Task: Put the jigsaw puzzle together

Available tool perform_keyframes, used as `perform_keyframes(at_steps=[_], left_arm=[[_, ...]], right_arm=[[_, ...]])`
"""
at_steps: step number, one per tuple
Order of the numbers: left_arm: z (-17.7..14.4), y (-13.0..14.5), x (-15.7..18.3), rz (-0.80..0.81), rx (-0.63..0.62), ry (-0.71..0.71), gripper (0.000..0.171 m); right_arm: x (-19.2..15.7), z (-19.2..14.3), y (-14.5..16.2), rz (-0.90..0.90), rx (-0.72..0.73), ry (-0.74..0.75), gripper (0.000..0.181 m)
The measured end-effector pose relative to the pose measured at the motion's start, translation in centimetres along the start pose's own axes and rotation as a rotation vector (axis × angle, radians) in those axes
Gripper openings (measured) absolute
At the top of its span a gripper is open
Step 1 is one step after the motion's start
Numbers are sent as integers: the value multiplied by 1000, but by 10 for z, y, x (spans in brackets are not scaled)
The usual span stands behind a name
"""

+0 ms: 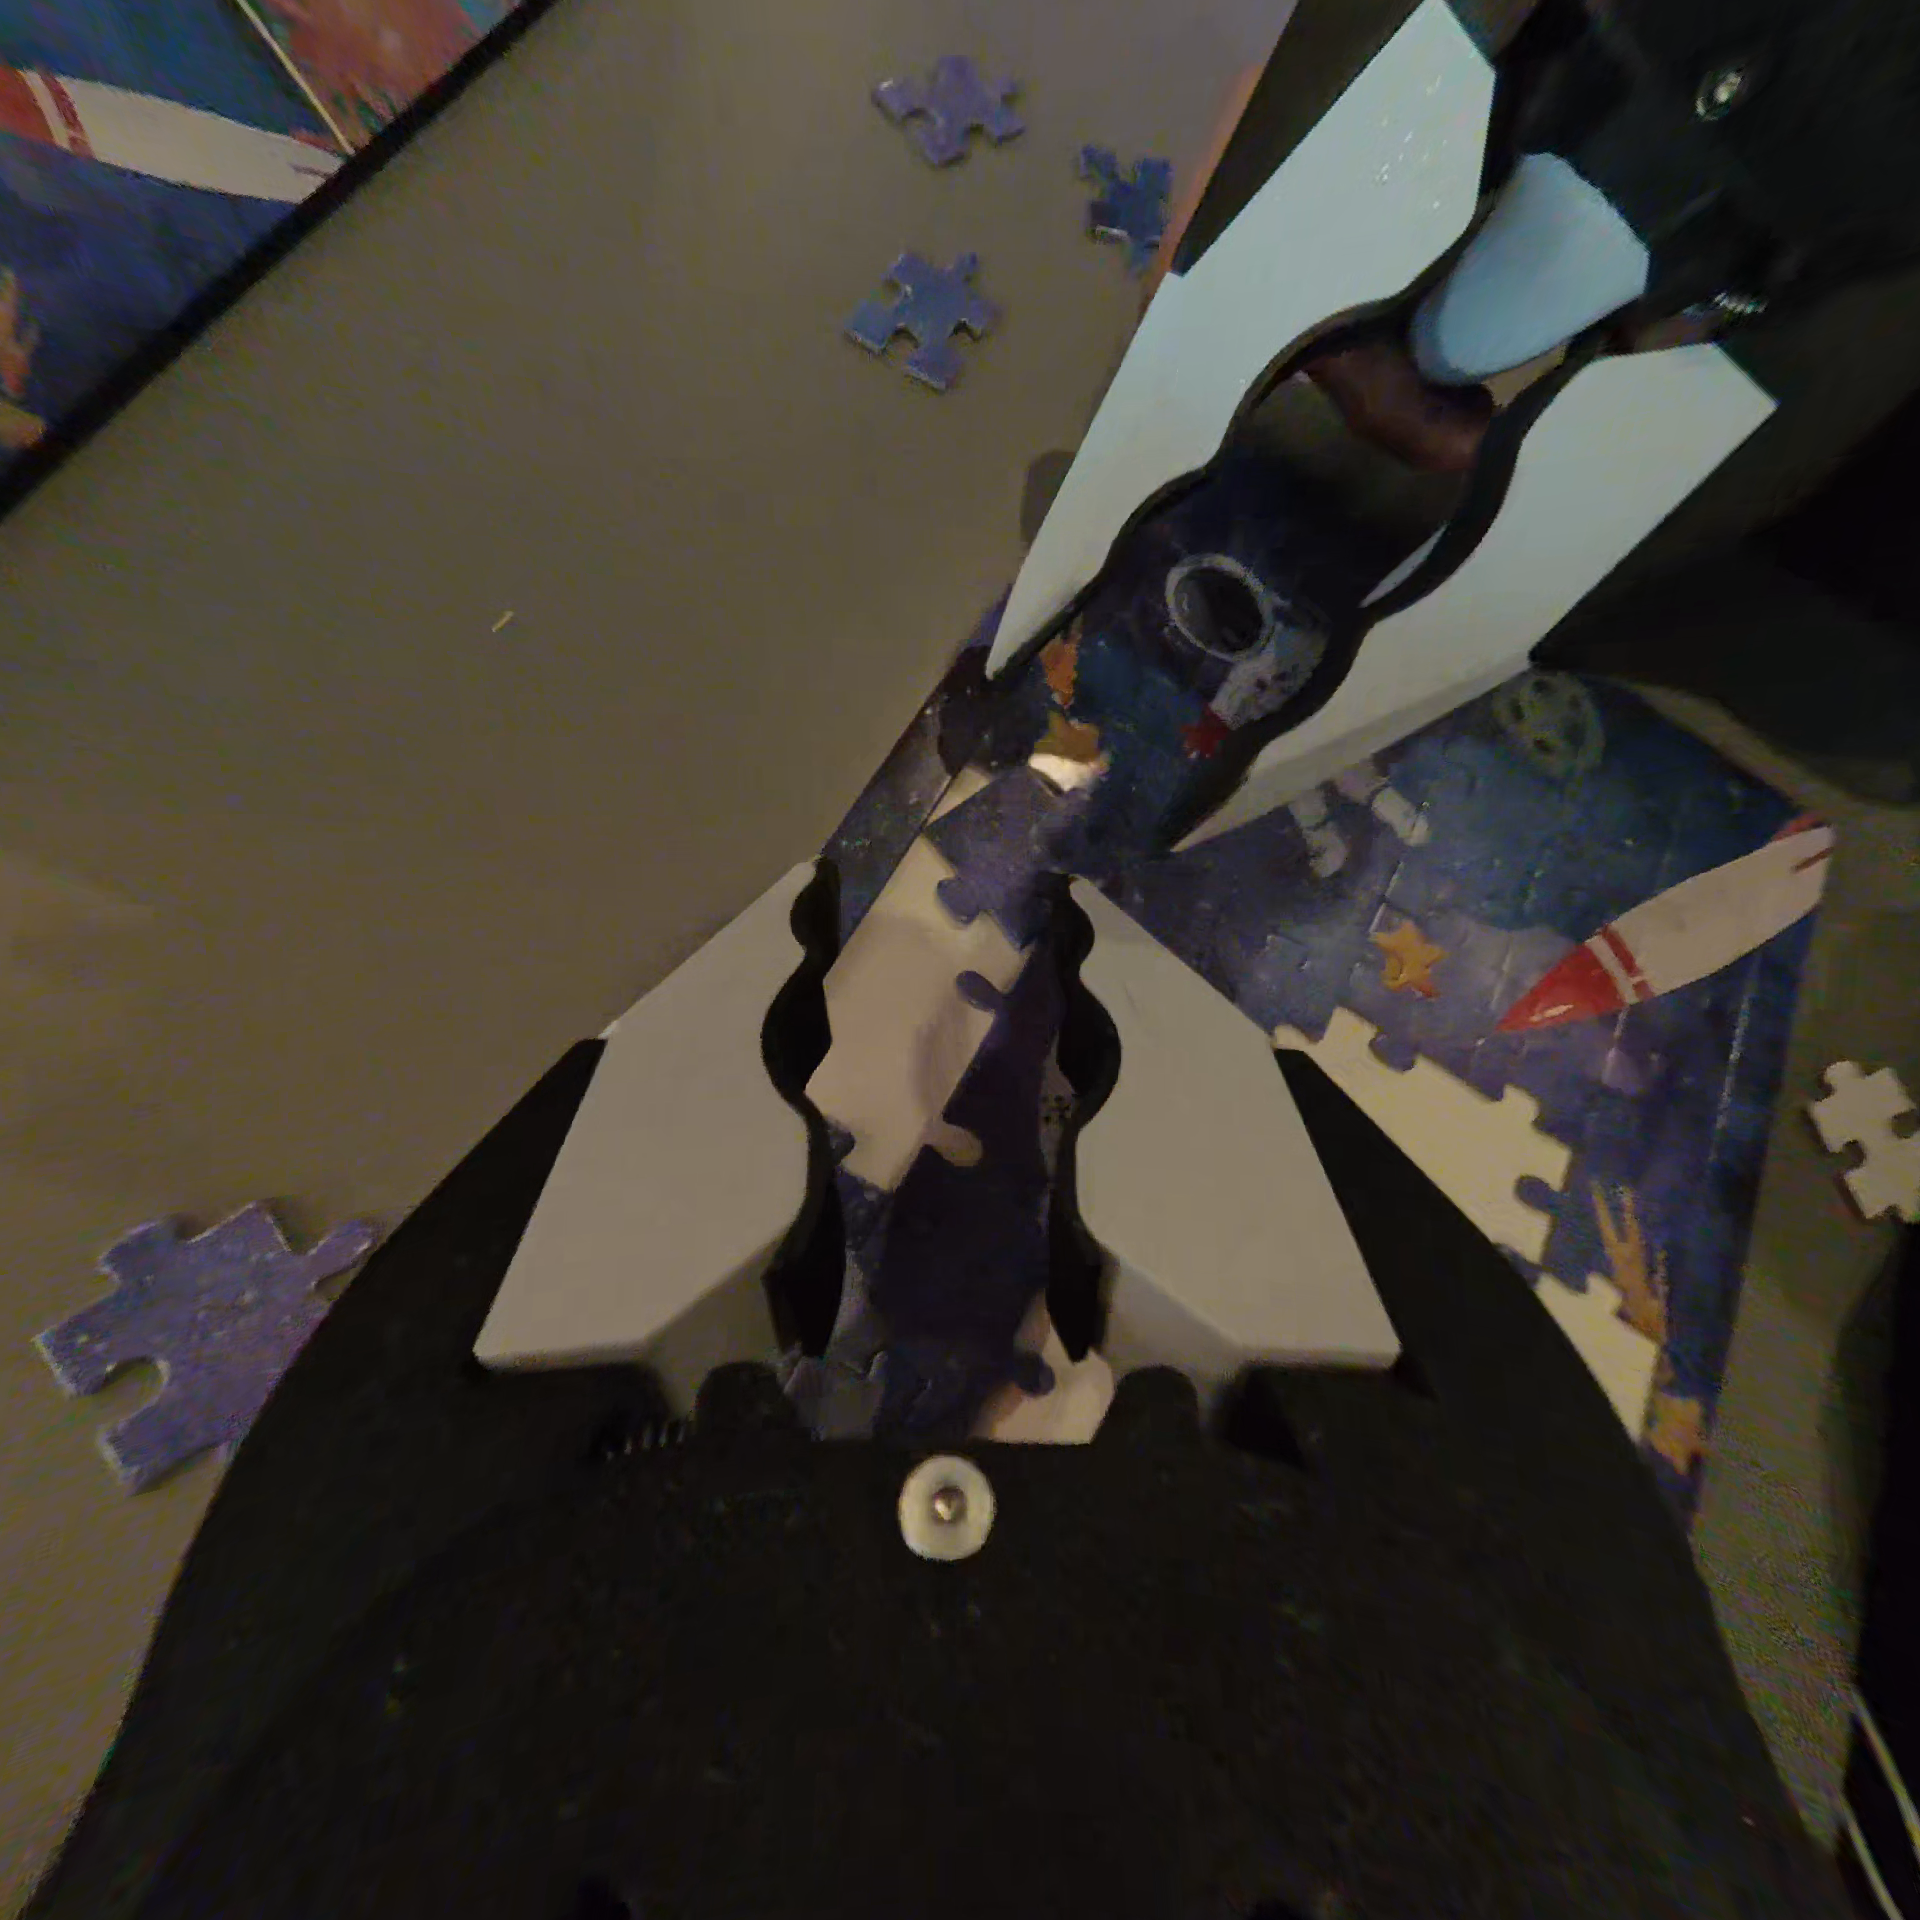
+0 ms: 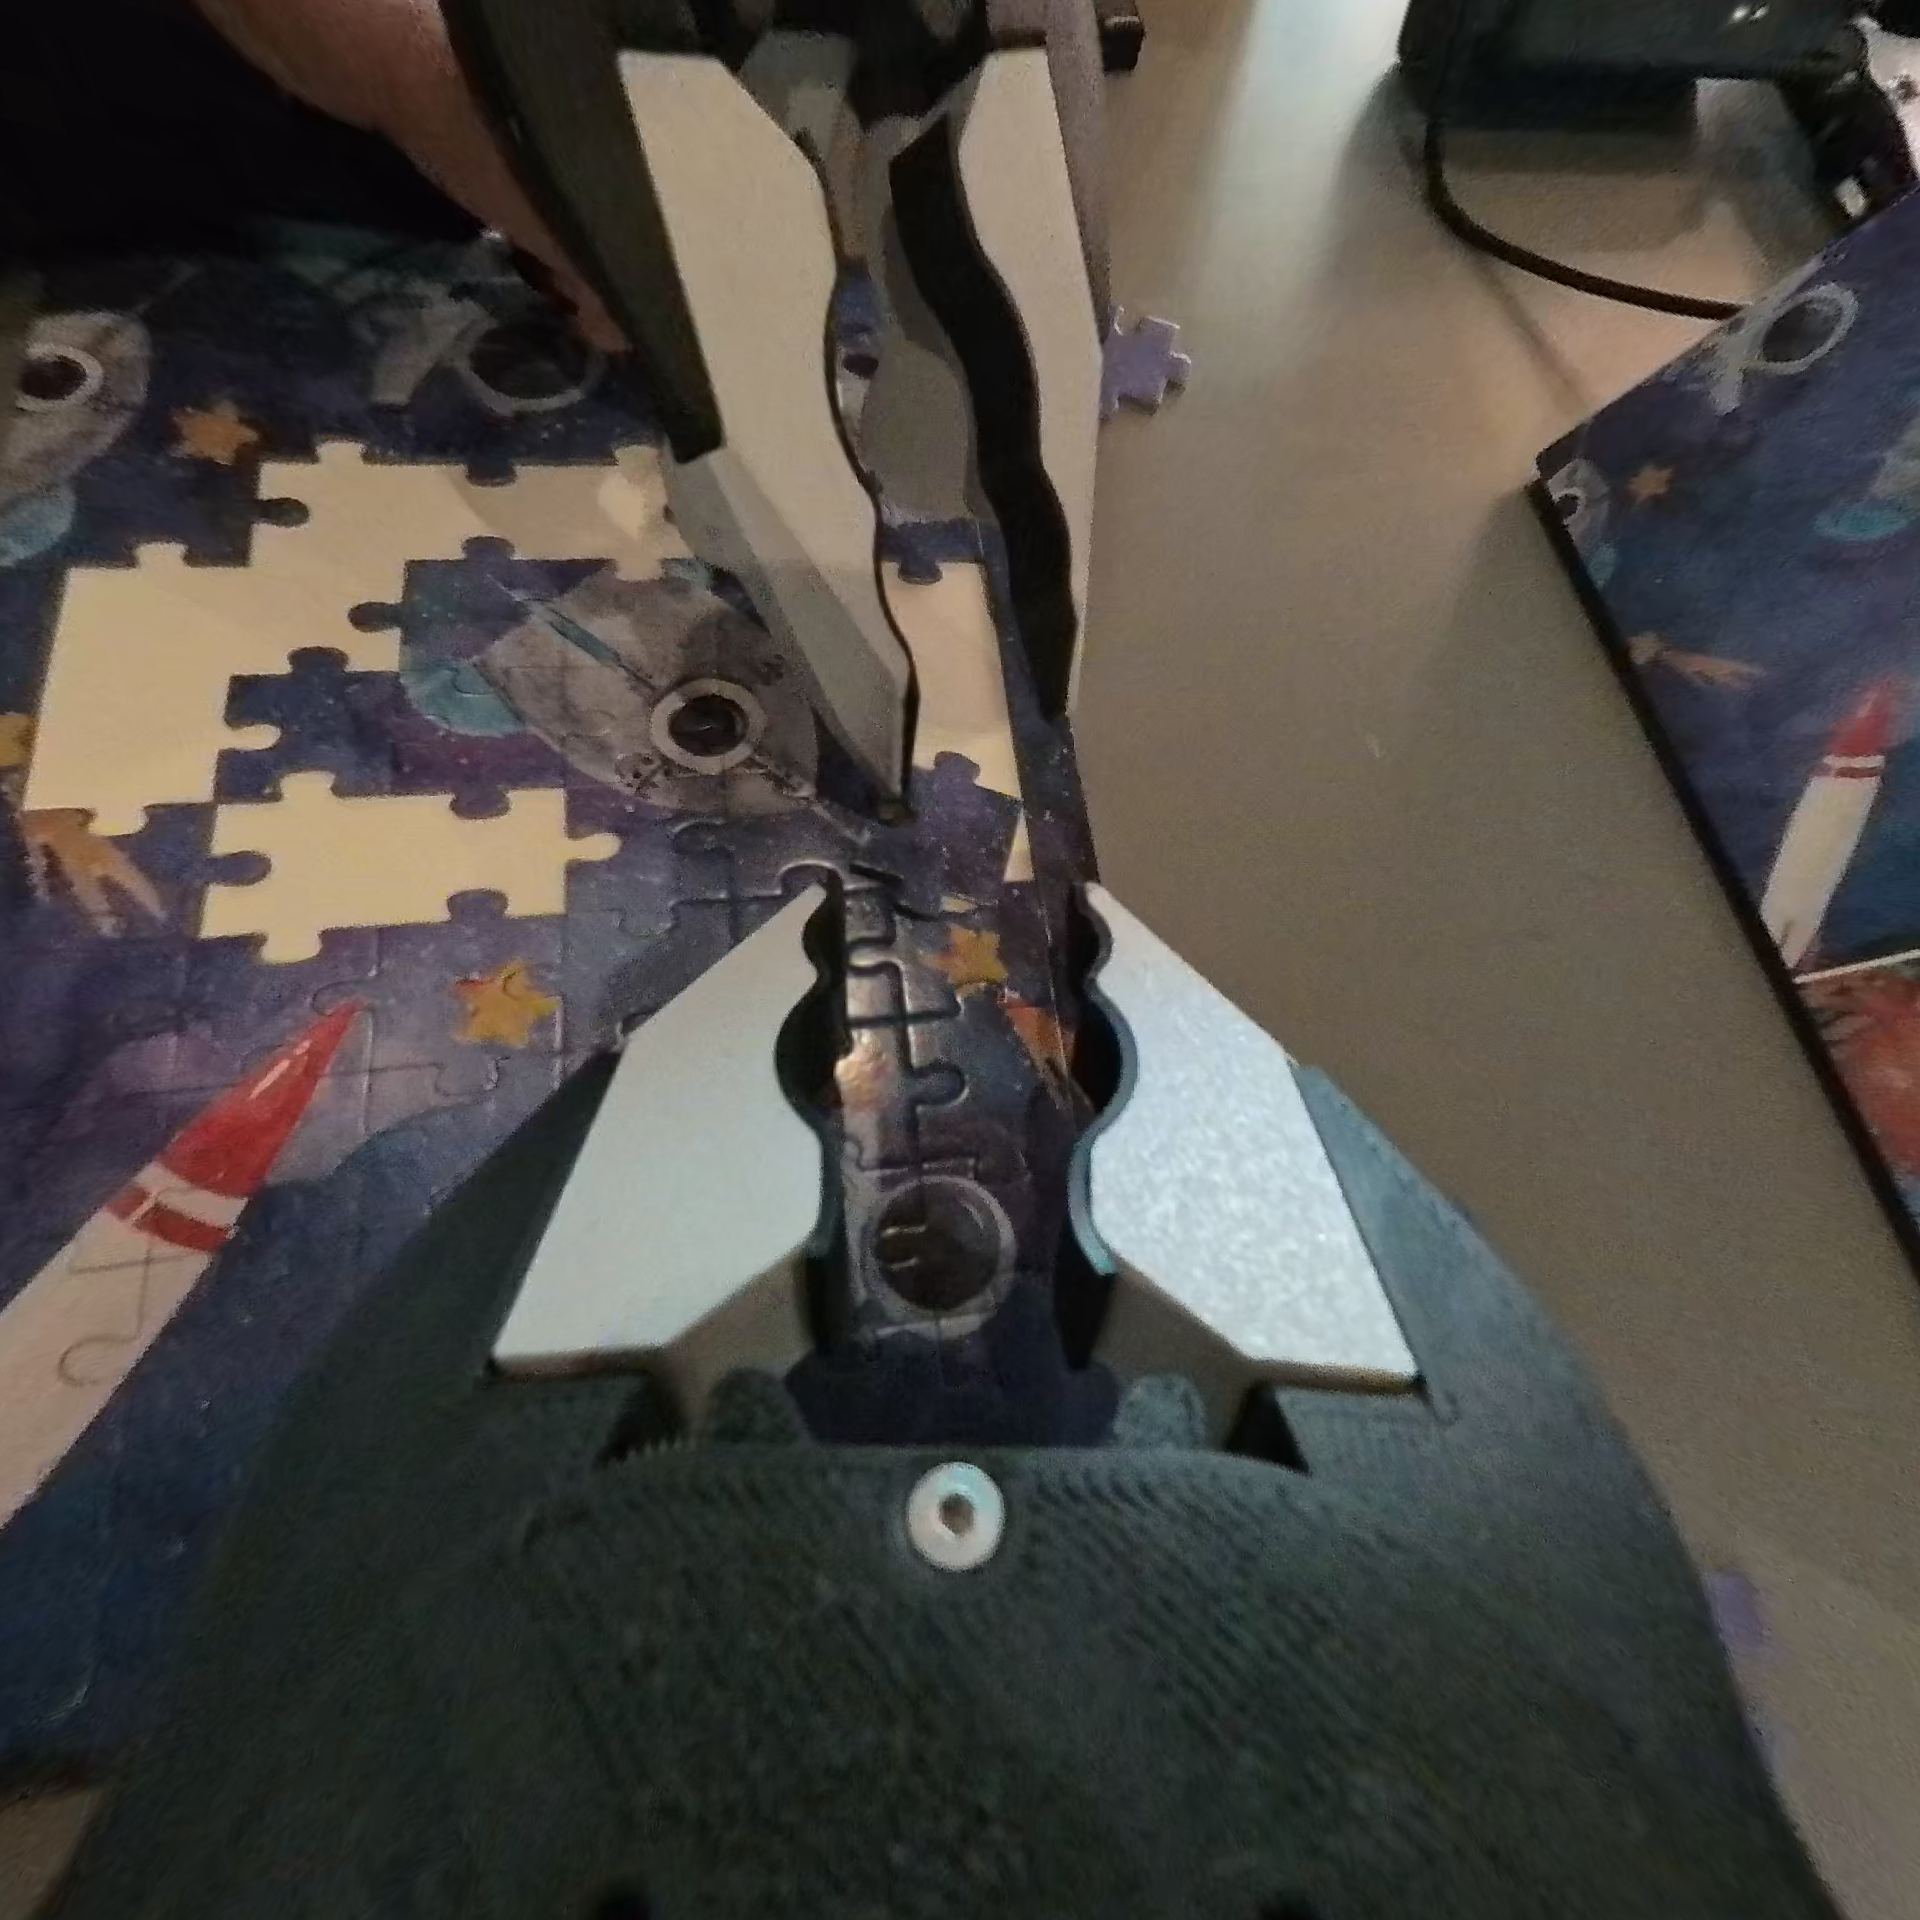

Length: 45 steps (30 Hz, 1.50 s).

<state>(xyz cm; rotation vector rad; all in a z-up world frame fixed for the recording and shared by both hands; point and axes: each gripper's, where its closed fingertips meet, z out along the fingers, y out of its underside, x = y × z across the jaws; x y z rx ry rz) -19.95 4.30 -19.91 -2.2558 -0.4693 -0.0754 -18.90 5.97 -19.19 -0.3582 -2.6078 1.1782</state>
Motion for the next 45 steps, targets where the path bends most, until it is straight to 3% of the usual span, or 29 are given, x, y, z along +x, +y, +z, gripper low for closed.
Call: perform_keyframes(at_steps=[5, 12, 19, 26, 45], left_arm=[[0, 2, -4, 64, -19, -62, 33], [0, 3, -3, 84, -23, -64, 32], [2, 4, 9, 96, -32, 1, 25], [2, 4, 8, 77, -30, 8, 31], [5, 2, 5, 88, -30, -53, 21]], right_arm=[[10, 6, 2, -9, -29, 84, 43], [10, 5, 4, 1, -32, 78, 42], [0, 6, 3, 18, -33, 14, 28], [3, 10, 2, 30, -31, 36, 19], [-1, 9, 0, -13, -47, 46, 23]])
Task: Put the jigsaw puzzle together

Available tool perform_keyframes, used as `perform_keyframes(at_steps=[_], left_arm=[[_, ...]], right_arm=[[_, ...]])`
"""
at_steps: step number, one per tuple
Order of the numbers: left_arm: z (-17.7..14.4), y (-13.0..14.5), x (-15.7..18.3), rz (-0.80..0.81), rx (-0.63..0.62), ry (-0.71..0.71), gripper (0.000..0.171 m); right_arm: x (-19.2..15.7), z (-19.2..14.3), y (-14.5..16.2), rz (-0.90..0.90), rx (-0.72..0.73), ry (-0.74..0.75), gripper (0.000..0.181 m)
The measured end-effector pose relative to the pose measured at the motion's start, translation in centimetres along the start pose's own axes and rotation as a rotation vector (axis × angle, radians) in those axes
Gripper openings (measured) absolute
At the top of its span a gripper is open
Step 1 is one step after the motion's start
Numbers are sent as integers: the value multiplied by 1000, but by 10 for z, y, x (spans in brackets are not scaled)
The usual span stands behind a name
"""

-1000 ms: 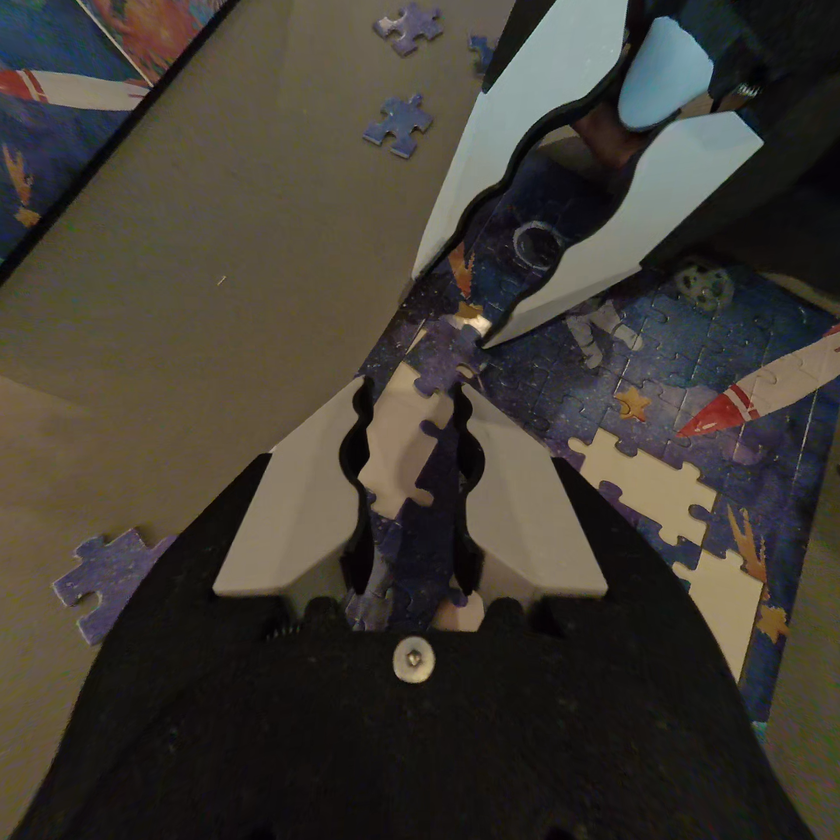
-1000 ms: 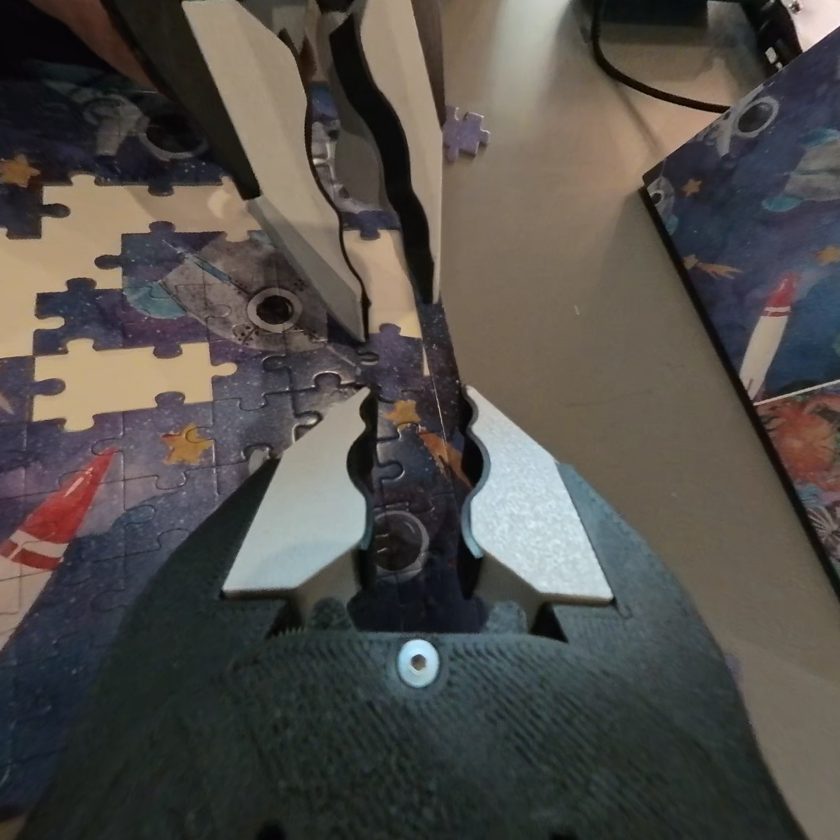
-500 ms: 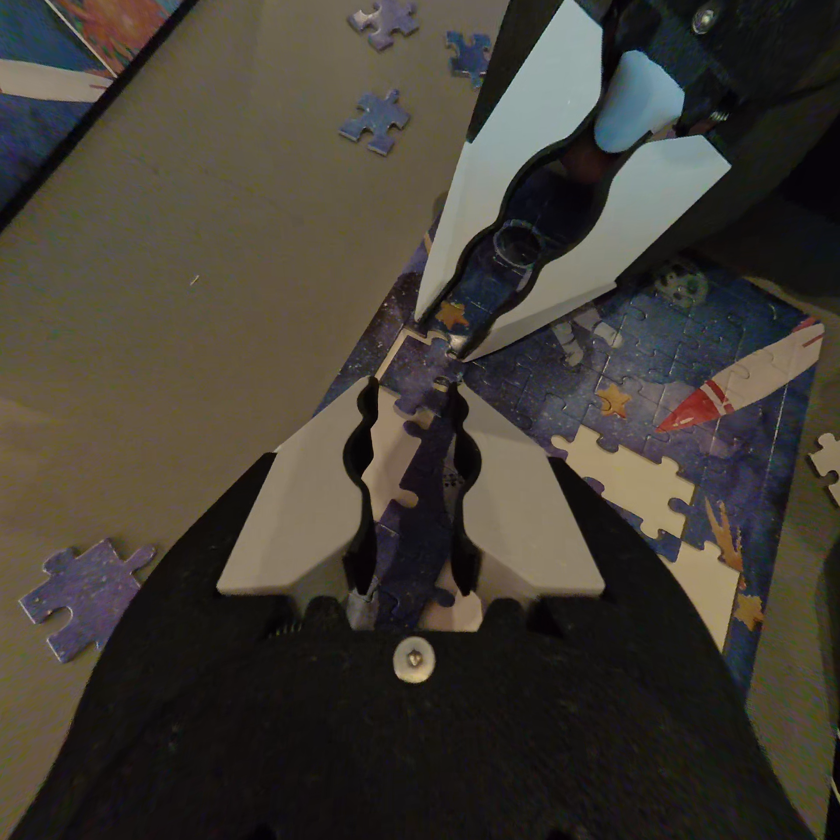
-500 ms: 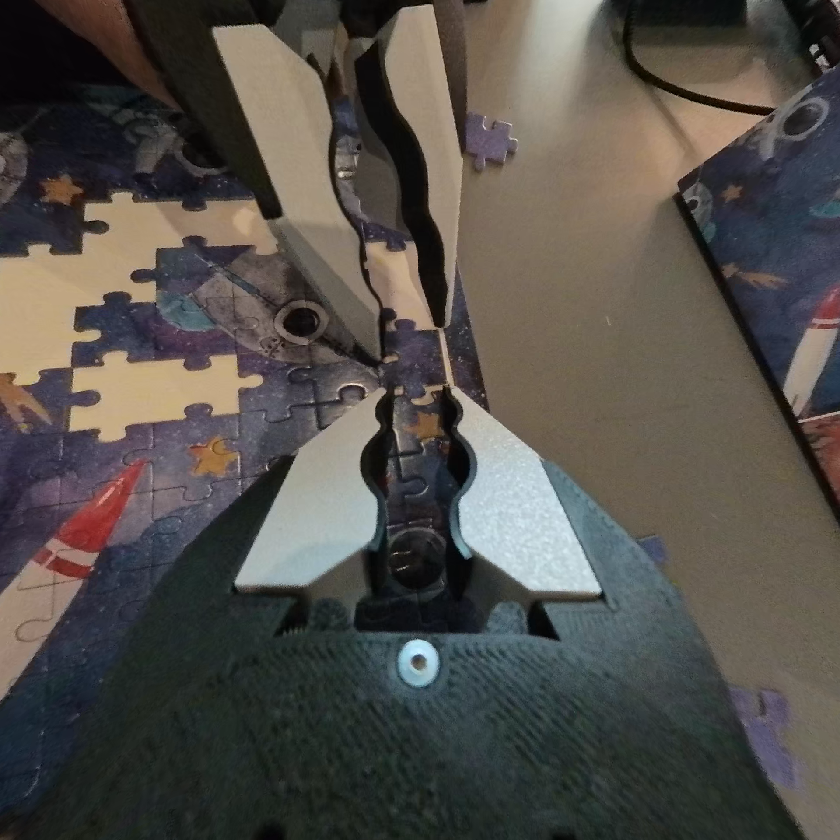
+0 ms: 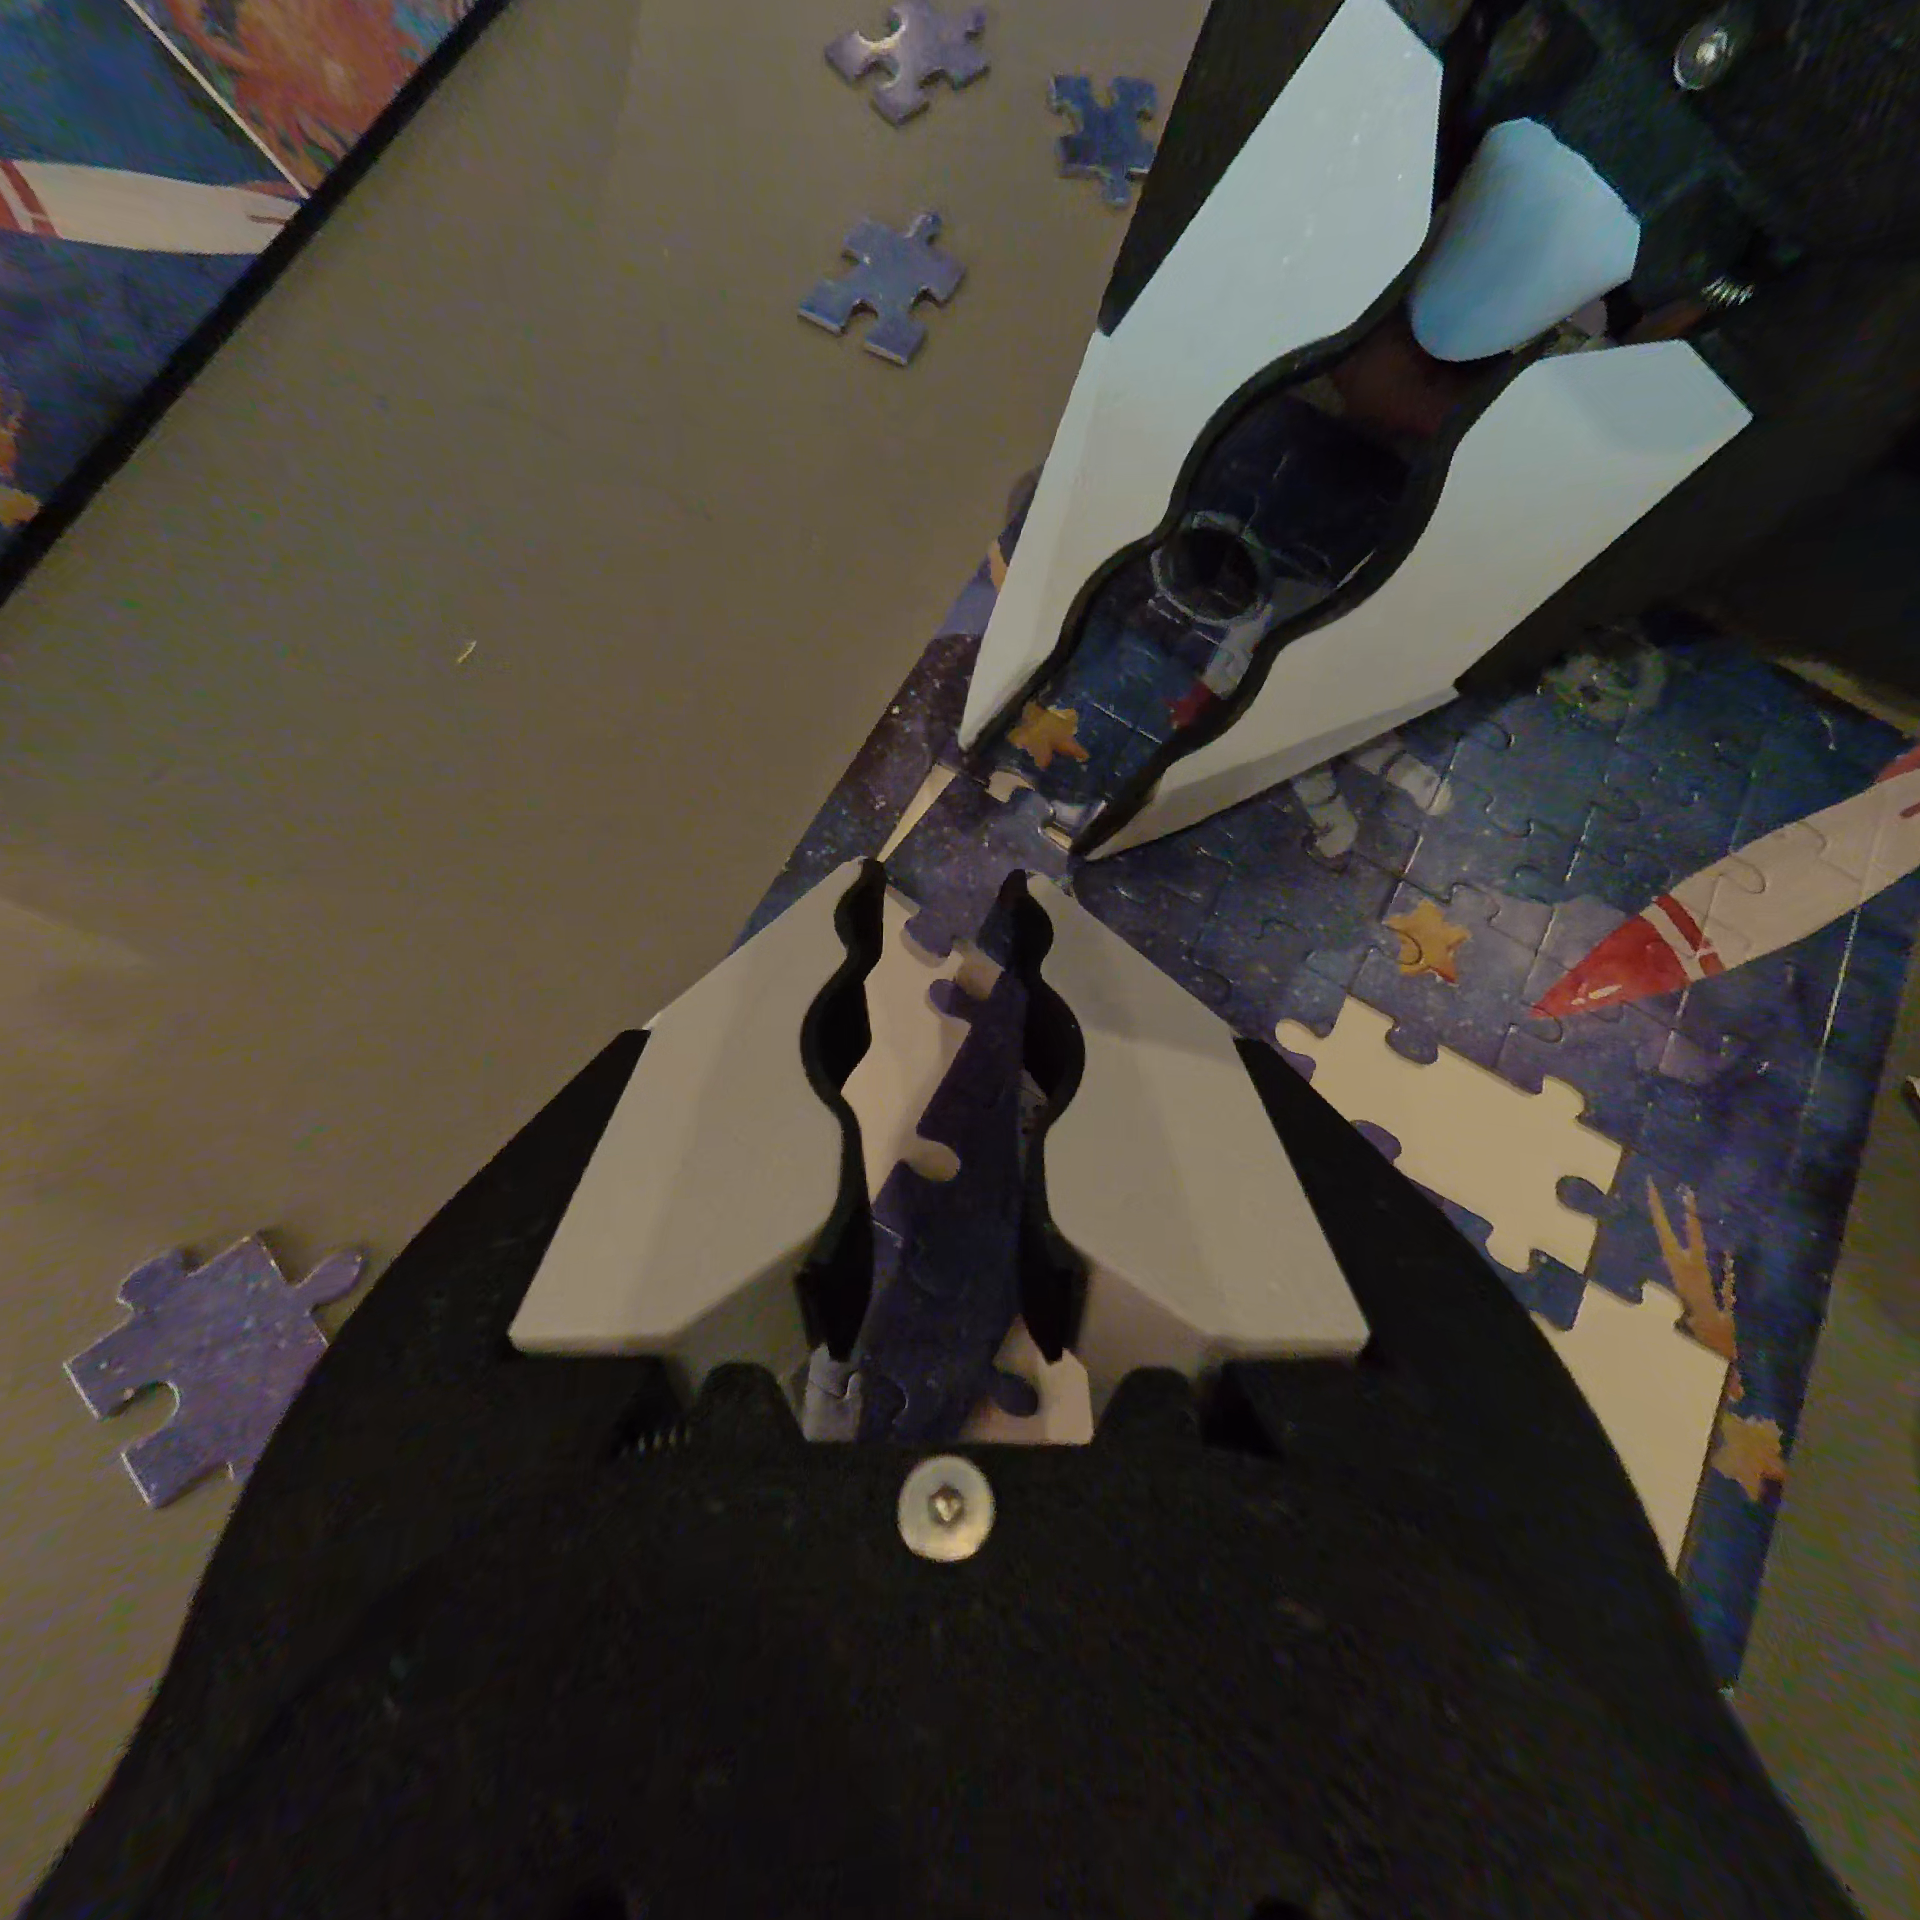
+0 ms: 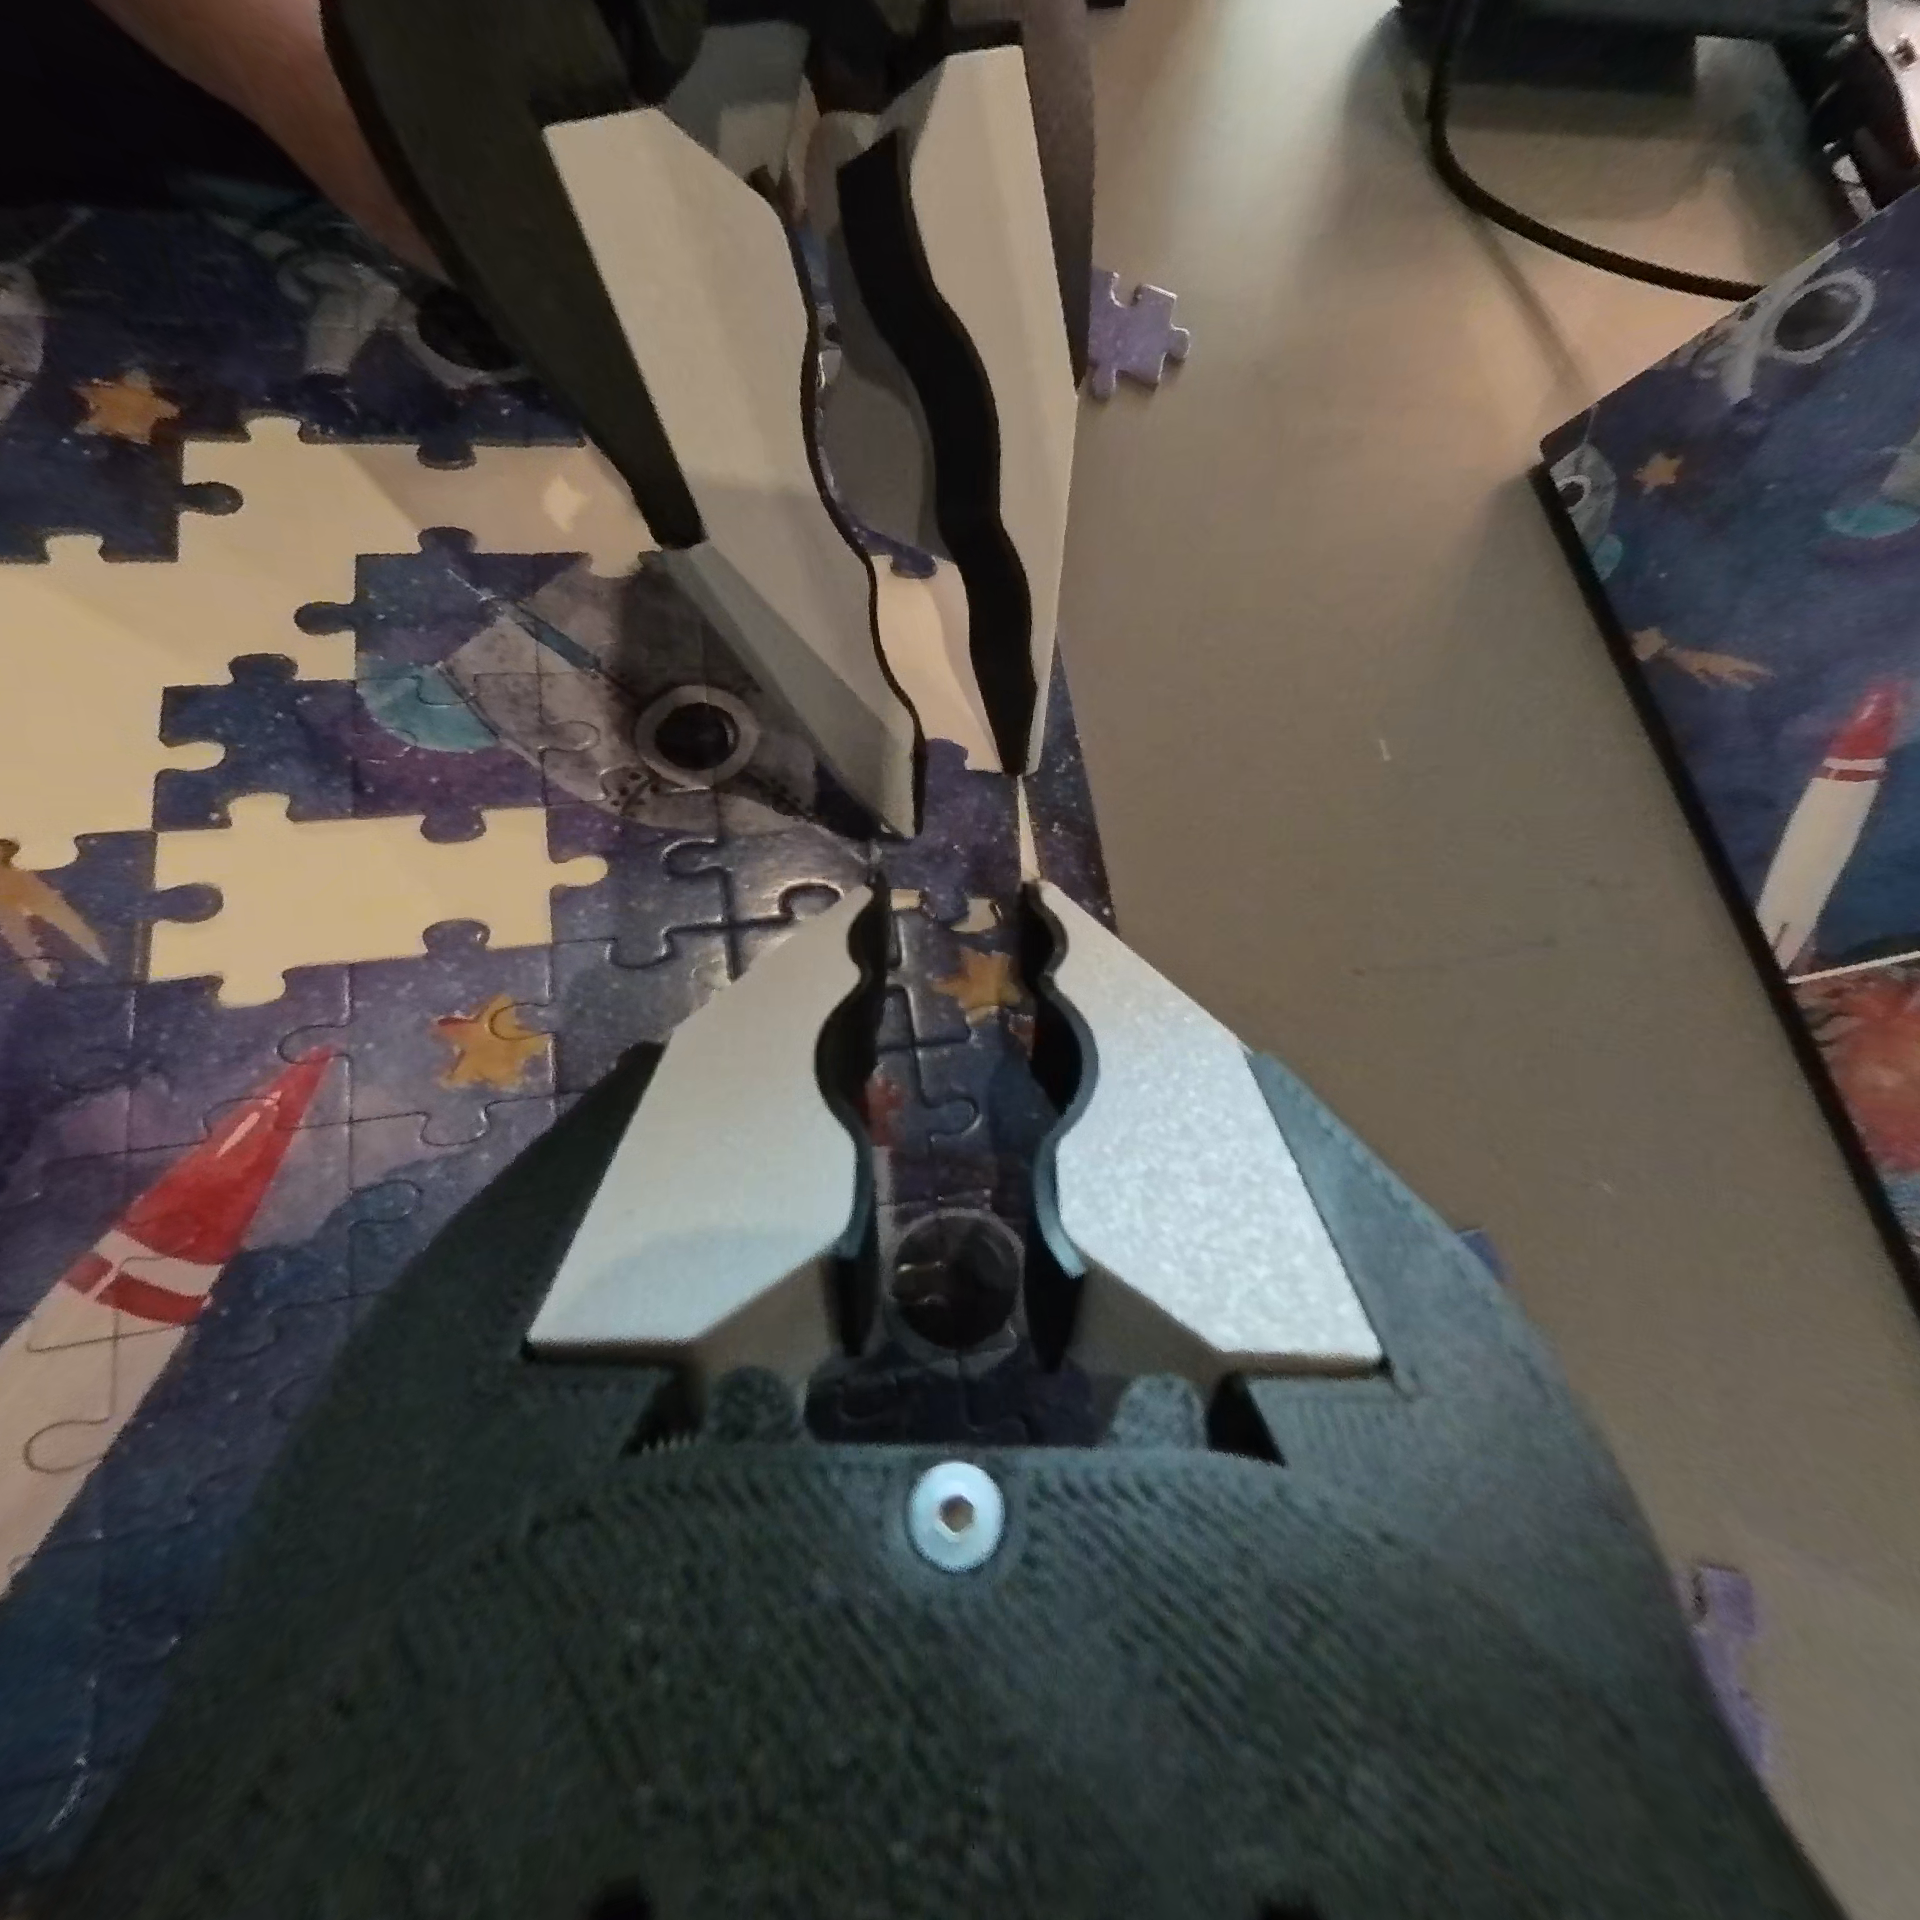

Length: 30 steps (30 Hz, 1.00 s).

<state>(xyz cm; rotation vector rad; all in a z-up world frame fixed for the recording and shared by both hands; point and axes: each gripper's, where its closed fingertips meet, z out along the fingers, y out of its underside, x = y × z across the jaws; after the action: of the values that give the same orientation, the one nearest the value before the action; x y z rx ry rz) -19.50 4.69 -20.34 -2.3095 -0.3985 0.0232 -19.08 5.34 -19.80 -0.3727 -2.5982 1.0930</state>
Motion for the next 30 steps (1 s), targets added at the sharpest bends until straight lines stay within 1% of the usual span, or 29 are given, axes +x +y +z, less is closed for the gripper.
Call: perform_keyframes(at_steps=[9, 18, 25, 30], left_arm=[[1, -2, 6, 14, 5, 15, 23], [1, -3, -2, 3, 13, -35, 18], [-1, -2, -1, 5, 14, -23, 23], [-7, -3, -1, -39, 30, 18, 16]], right_arm=[[5, -1, 2, 11, -12, 25, 19], [2, -1, 2, 1, -19, 14, 19], [2, -2, 3, -6, -22, 21, 20], [2, -3, 3, -6, -26, 20, 21]])
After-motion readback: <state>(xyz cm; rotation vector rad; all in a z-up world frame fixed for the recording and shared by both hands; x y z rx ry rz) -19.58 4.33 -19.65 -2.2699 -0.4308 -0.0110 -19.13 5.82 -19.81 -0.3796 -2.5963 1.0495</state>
